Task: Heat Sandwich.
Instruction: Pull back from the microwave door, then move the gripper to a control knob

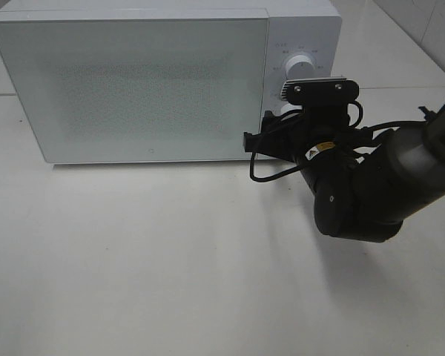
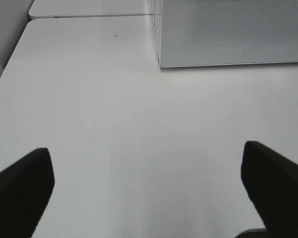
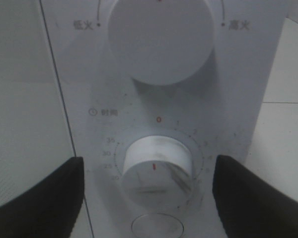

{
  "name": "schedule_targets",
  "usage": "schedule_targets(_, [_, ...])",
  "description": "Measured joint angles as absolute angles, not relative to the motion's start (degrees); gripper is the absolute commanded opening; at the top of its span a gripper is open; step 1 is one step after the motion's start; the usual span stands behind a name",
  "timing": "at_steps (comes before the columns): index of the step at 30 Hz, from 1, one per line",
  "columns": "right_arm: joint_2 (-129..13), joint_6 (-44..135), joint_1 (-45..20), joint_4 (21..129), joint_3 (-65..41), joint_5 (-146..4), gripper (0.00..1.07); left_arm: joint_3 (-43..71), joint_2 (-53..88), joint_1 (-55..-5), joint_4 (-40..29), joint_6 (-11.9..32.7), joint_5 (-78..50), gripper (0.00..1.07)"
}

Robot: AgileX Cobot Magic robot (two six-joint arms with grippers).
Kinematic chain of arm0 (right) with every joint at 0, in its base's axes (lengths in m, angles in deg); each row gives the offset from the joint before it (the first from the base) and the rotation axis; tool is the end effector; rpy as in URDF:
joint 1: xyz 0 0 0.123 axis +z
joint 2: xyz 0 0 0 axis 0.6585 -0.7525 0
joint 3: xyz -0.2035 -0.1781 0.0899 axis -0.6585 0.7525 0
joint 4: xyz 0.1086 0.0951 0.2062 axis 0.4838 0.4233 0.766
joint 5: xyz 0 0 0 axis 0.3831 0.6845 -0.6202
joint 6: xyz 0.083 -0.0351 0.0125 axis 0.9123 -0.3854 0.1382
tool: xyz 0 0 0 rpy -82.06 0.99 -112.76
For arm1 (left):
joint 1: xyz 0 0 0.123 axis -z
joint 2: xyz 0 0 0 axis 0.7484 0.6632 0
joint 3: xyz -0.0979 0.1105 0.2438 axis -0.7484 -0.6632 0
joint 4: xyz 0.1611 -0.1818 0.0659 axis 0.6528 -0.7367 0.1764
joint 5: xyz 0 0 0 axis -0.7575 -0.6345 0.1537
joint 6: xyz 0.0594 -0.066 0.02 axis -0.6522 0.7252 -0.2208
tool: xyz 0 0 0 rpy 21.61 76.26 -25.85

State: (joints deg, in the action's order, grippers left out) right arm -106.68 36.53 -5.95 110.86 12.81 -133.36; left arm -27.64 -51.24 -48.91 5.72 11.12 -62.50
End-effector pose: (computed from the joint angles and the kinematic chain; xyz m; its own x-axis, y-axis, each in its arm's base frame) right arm 0.3125 0.1609 0.1178 -0.1218 -0.0348 -0.9919 -0.0457 0.9985 -0.0294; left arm -0.0047 -0.0045 0.2781 -0.4384 0.0218 -0.8985 0.0474 0.9989 0.0011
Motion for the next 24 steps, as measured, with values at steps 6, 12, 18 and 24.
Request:
schedule_targets(6, [-106.68,36.53,-5.95,110.86,12.75,-133.54,0.60,-27.64,-51.24,-48.91,5.72,11.12,-62.50,0.97])
schedule_targets(12, [-106.68,36.53,-6.01,111.26,12.63,-133.94,0.23,-27.64,-51.24,-48.91,5.72,11.12,-62.50,0.97])
schedule_targets(18, [-106.68,36.53,-6.01,111.32,12.63,-134.05,0.02,-27.64,-51.24,-48.91,5.72,11.12,-62.50,0.97])
schedule_targets(24, [-106.68,36.53,-6.01,111.32,12.63,-134.05,0.03,-27.64,-51.24,-48.91,5.72,11.12,-62.50,0.97])
